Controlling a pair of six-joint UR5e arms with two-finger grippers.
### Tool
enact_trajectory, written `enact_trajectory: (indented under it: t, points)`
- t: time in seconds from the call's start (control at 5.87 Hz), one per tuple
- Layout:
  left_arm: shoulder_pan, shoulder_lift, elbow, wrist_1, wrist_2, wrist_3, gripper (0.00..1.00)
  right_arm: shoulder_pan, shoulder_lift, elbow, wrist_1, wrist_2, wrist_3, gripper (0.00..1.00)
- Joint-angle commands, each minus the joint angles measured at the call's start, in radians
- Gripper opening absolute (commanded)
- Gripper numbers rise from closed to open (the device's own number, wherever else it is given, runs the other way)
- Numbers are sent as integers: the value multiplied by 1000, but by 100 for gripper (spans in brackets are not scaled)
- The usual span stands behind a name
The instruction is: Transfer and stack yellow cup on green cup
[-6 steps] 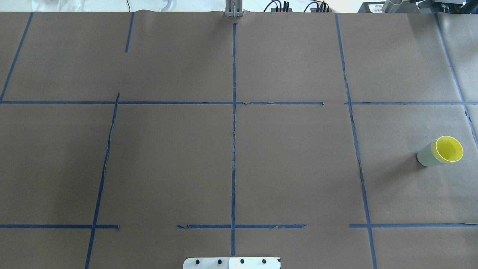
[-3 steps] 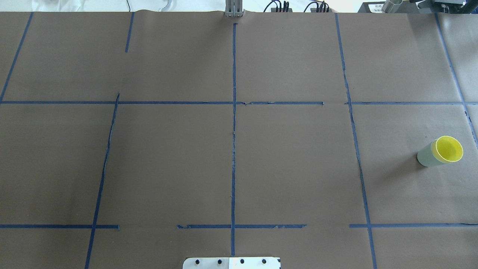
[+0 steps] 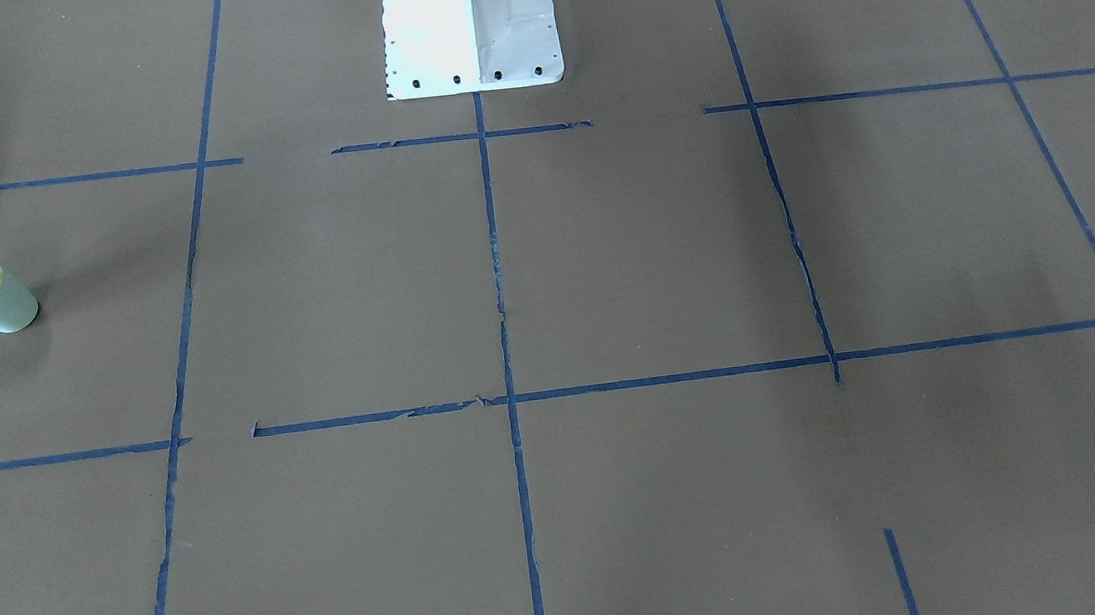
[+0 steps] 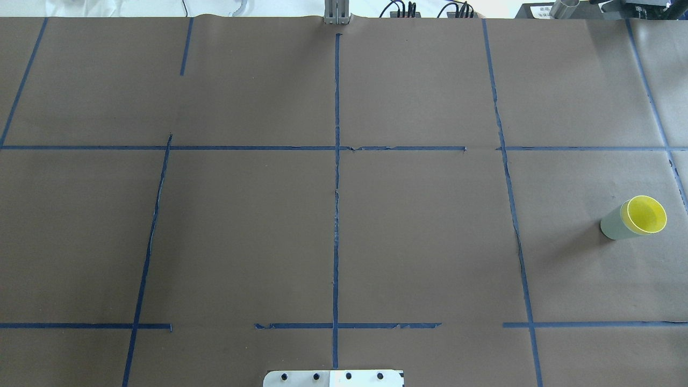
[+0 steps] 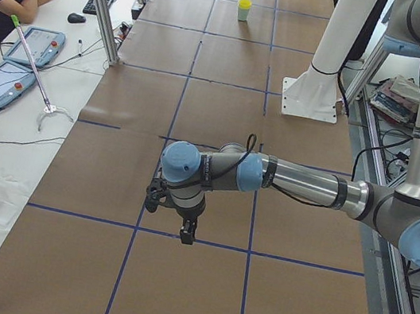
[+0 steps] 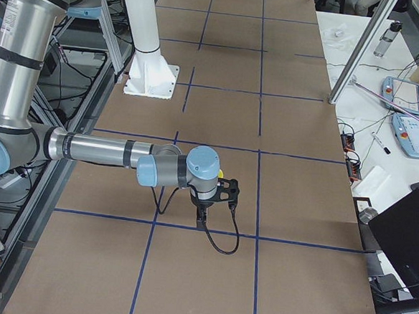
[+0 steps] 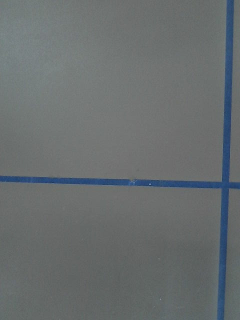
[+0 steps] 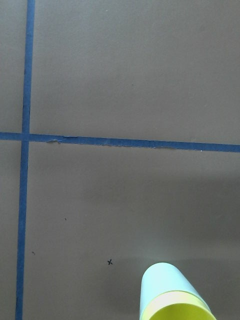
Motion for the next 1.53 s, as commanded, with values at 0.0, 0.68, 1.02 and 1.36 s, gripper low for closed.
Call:
enact_trajectory:
  t: [0.0, 0.68, 1.02, 1.36]
  points:
    - [3, 1, -2, -5, 19, -9, 100, -12, -3, 0, -10, -46, -5, 100]
    - [11, 12, 8, -48, 8, -9, 100, -14, -6, 11, -16, 88, 12, 100]
    - [13, 19, 11, -80, -1, -42, 100, -73, -4, 37, -16, 75, -49, 100]
    - [13, 19, 14, -84, -1, -40, 100, -66, -3, 46, -86, 66, -196, 100]
